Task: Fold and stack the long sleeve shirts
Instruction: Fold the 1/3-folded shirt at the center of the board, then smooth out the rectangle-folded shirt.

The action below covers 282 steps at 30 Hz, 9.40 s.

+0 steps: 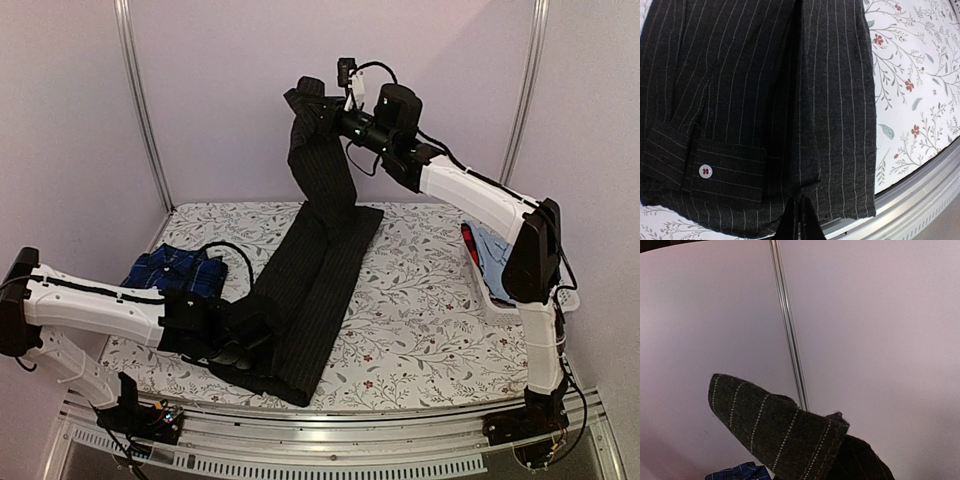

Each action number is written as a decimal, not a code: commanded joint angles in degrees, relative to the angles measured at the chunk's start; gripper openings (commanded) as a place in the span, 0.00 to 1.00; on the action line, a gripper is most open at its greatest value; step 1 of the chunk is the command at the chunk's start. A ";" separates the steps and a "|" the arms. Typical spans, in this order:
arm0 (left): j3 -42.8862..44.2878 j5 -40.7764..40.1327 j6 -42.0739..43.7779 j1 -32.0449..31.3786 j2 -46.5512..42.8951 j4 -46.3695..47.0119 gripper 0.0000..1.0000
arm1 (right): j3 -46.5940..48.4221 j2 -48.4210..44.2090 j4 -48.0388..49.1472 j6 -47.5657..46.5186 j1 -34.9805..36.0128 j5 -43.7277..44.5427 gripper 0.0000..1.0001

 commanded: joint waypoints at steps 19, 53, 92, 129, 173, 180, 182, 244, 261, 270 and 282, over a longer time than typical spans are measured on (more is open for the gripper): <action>-4.12 -1.47 -7.06 -1.05 0.06 -4.97 0.00 | 2.15 4.47 3.23 1.02 0.29 -1.33 0.00; 10.21 5.80 14.61 14.48 3.63 -1.85 0.41 | -38.34 -11.76 -11.12 9.34 -2.22 12.40 0.00; 31.35 24.90 24.18 24.81 36.09 2.08 0.27 | -6.90 18.13 -40.94 10.05 -21.48 -4.85 0.00; 37.42 36.15 29.58 36.46 35.81 6.55 0.43 | -73.37 -35.20 -12.04 26.44 3.38 9.51 0.64; 37.33 43.71 22.48 35.23 43.81 13.34 0.35 | -65.73 -24.09 -22.43 4.20 -6.32 -7.91 0.03; 39.20 43.72 21.87 35.14 45.05 13.54 0.27 | -65.51 -28.34 -23.68 7.35 -3.49 -7.46 0.01; 39.41 43.04 21.88 35.15 45.30 13.16 0.26 | -65.51 -29.08 -23.46 8.34 -3.16 -7.51 0.00; 40.46 39.67 23.53 35.21 44.80 9.87 0.41 | -60.93 -21.08 -46.07 6.41 19.74 20.74 0.35; 39.22 39.61 23.59 36.42 42.91 10.87 0.42 | -48.52 -21.71 -54.36 3.26 19.73 11.92 0.00; 39.34 39.42 23.57 37.41 43.11 11.32 0.43 | -46.23 -18.84 -55.28 3.35 20.15 6.17 0.00; 41.32 37.98 23.62 37.45 44.98 10.88 0.41 | -46.28 -19.55 -52.79 4.58 18.96 5.58 0.44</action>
